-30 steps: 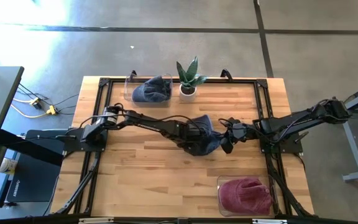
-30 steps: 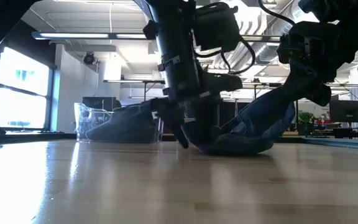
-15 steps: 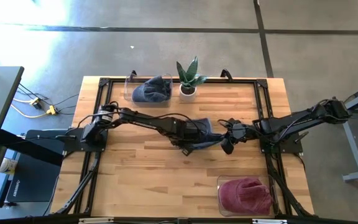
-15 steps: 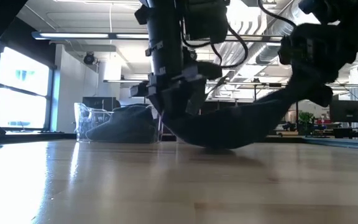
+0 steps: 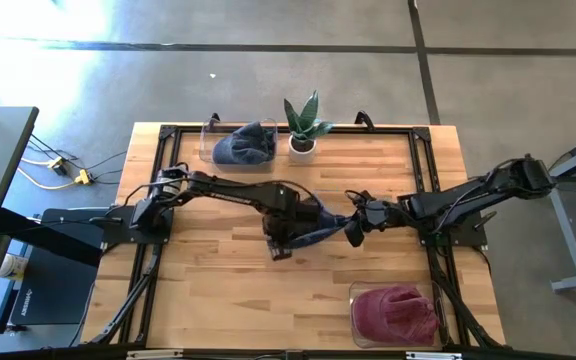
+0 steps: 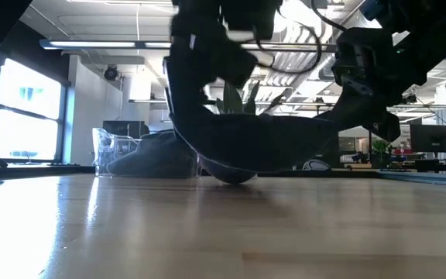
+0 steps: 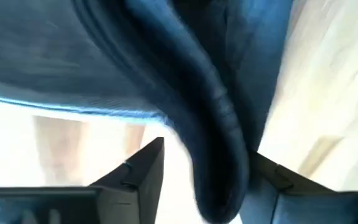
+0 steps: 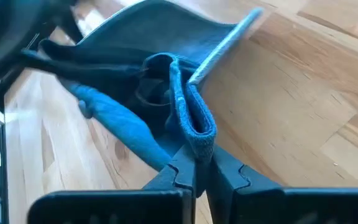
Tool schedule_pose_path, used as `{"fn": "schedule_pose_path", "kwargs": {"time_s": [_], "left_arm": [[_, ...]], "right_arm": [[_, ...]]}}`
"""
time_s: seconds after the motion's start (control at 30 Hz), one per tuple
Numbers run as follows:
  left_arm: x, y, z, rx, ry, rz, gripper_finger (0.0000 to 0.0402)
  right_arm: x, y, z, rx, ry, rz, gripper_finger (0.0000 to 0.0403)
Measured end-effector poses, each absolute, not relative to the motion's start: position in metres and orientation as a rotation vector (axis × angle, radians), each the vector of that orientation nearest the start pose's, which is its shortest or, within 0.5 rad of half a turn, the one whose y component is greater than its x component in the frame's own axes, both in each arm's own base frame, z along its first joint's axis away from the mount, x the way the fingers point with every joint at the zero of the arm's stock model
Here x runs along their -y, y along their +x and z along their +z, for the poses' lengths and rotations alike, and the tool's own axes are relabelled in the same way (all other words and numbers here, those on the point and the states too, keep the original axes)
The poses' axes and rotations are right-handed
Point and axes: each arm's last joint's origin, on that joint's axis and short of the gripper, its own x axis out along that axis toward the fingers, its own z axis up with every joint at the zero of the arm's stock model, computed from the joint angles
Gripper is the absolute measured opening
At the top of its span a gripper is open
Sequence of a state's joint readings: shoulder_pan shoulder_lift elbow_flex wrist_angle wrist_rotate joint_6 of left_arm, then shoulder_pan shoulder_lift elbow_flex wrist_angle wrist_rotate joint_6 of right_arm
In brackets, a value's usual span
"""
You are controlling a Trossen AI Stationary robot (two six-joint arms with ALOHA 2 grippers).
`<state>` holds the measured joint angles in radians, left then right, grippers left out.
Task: Pick & Place hat
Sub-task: Put the blue cap into the top transparent bin
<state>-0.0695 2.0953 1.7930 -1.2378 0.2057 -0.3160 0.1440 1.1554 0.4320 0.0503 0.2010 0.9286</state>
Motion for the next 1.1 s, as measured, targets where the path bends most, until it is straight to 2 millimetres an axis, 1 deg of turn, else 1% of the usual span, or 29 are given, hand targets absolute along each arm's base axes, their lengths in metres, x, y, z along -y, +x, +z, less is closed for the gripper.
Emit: {"fn": "schedule_pose_path", "kwargs": {"time_s": [0.1,0.17,0.27,0.4,0.47,0.5,0.57,0.63,0.7,0.8,0.87,0.93,1.03,1.1], "left_arm": [[0.050,0.398,0.236,-1.563,-0.172,0.043,0.0177],[0.058,0.396,0.242,-1.531,-0.135,0.059,0.0180],[0.064,0.395,0.239,-1.537,-0.204,0.131,0.0181],[0.064,0.392,0.248,-1.490,-0.297,0.286,0.0182],[0.063,0.385,0.254,-1.488,-0.304,0.375,0.0182],[0.062,0.383,0.259,-1.474,-0.324,0.394,0.0182],[0.059,0.381,0.270,-1.428,-0.375,0.407,0.0182],[0.056,0.368,0.278,-1.437,-0.371,0.436,0.0182],[0.053,0.361,0.286,-1.375,-0.389,0.440,0.0182],[0.047,0.329,0.294,-1.329,-0.426,0.453,0.0182],[0.045,0.314,0.295,-1.215,-0.491,0.412,0.0182],[0.042,0.291,0.286,-1.192,-0.541,0.422,0.0182],[0.040,0.271,0.274,-1.117,-0.624,0.425,0.0182],[0.037,0.254,0.268,-1.150,-0.651,0.458,0.0182]], "right_arm": [[-0.025,0.212,0.165,-0.585,0.791,-0.372,0.0027],[-0.025,0.212,0.164,-0.600,0.758,-0.365,0.0039],[-0.024,0.212,0.164,-0.614,0.702,-0.344,0.0066],[-0.021,0.213,0.164,-0.633,0.659,-0.279,0.0124],[-0.020,0.215,0.166,-0.640,0.645,-0.229,0.0153],[-0.020,0.216,0.169,-0.654,0.635,-0.197,0.0165],[-0.023,0.222,0.181,-0.661,0.595,-0.106,0.0182],[-0.028,0.230,0.197,-0.655,0.529,-0.020,0.0189],[-0.034,0.238,0.214,-0.654,0.444,0.034,0.0190],[-0.042,0.254,0.232,-0.642,0.321,0.087,0.0190],[-0.048,0.269,0.235,-0.666,0.252,0.118,0.0191],[-0.053,0.288,0.231,-0.706,0.198,0.150,0.0191],[-0.063,0.319,0.218,-0.805,0.094,0.198,0.0191],[-0.071,0.339,0.209,-0.855,0.009,0.235,0.0191]]}}
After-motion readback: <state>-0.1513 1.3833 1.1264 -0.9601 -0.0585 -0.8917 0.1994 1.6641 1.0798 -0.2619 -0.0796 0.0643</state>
